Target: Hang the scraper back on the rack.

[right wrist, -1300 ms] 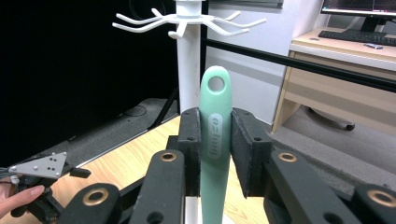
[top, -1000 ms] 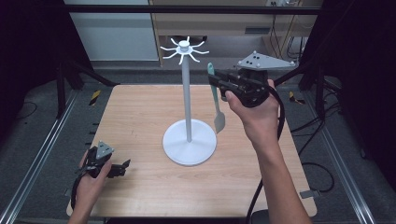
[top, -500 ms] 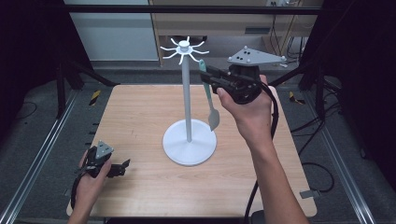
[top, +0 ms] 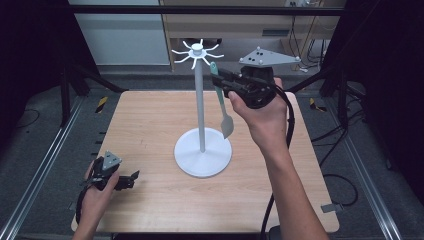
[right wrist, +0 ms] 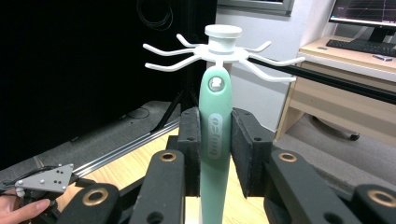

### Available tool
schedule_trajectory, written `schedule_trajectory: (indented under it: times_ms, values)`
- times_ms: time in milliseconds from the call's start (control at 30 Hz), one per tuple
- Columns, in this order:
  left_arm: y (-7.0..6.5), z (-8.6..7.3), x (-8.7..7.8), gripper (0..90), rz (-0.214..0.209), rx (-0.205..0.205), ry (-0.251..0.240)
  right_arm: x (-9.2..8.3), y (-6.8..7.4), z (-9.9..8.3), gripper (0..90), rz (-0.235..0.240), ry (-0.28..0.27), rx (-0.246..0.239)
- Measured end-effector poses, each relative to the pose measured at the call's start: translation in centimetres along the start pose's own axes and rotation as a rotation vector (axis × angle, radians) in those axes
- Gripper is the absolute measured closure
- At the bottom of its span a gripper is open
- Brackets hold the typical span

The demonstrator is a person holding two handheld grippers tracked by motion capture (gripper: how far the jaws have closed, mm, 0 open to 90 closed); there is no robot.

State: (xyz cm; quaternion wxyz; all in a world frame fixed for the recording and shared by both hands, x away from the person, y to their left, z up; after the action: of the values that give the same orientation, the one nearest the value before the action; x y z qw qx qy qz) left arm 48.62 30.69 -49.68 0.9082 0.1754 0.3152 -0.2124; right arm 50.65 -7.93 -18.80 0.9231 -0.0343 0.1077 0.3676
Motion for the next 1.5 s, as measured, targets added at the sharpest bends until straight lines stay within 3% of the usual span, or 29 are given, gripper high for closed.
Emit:
schedule_trajectory:
  times_ms: [633, 1500]
  values:
    - [0.0, 0.0, 0.0, 2.9, -0.002, -0.001, 0.000, 1.3, -0.1, 0.1, 74.4, -0.018, 0.020, -0.002]
    - [-0.1, 0.0, 0.1, 2.8, -0.004, 0.001, 0.000, 1.7, -0.1, -0.2, 74.1, -0.013, 0.013, 0.006]
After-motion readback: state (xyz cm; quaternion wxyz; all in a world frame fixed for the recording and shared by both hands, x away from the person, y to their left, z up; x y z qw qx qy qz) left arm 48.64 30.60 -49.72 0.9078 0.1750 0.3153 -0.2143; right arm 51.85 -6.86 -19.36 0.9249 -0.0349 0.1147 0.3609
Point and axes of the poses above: each handheld gripper's, and its own axes: x roughly forward along the jaws, z roughly out of its top, y roughly to its left, the point moved 3 cm from there along x, roughly forward along the jaws, and after that the axes turned 3 degrees about x, right-handed, at the moved point
